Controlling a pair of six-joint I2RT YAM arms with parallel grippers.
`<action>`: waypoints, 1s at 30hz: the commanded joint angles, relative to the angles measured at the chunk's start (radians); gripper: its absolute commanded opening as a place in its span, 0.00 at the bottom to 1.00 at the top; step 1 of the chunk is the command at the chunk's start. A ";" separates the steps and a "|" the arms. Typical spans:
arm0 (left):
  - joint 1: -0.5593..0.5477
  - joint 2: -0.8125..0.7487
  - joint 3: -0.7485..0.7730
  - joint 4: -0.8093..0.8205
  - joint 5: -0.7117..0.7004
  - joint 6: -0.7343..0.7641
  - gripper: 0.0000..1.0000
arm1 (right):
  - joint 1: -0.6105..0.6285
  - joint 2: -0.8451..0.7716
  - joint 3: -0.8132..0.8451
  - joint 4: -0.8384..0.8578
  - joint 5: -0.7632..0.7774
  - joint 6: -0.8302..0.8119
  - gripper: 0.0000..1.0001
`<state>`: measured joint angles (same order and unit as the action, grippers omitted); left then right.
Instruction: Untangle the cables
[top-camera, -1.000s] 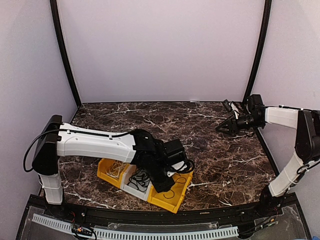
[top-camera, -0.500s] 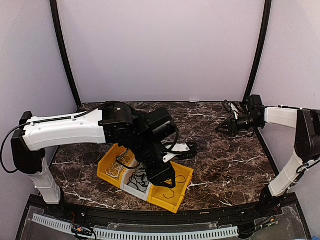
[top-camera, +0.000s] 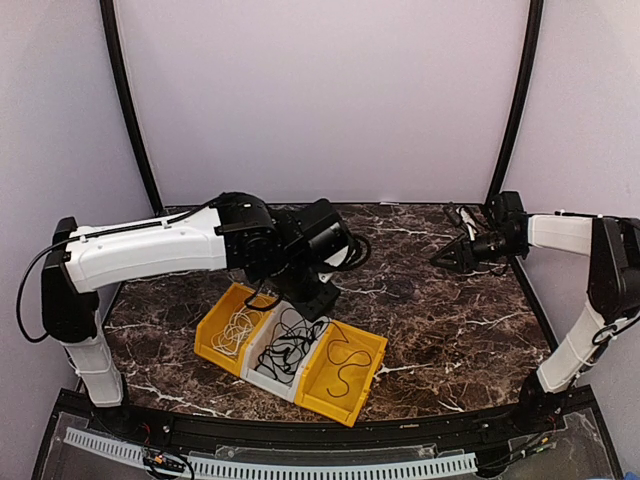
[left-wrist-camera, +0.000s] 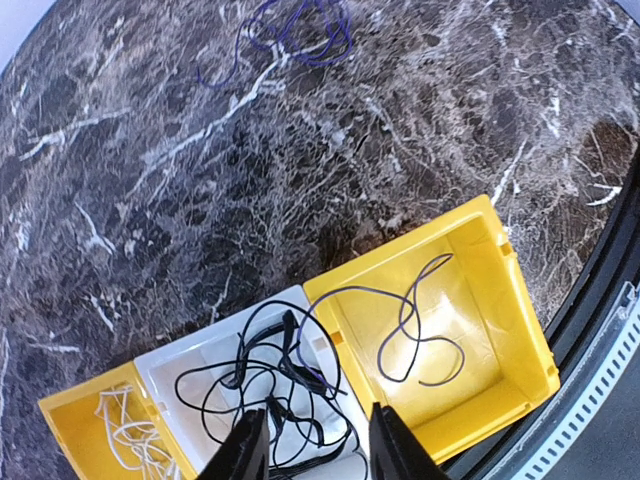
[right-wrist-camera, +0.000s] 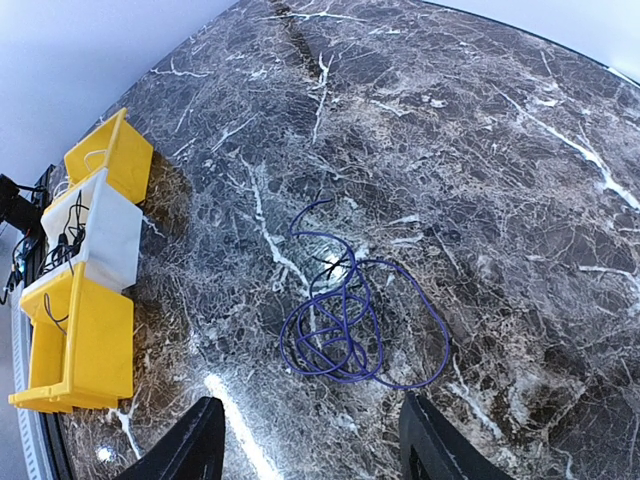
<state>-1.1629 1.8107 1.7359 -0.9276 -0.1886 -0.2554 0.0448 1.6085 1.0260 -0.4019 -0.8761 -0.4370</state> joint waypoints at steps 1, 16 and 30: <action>0.018 0.009 -0.037 0.047 0.007 -0.058 0.35 | -0.003 0.015 0.008 0.005 -0.013 -0.012 0.61; 0.032 0.076 -0.070 0.150 0.180 -0.027 0.33 | -0.004 0.024 0.009 0.000 -0.006 -0.020 0.61; -0.016 0.157 -0.062 0.130 0.263 0.073 0.40 | -0.004 0.037 0.013 -0.006 -0.008 -0.026 0.61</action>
<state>-1.1713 1.9625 1.6707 -0.7826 0.0719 -0.2344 0.0448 1.6371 1.0260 -0.4156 -0.8749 -0.4519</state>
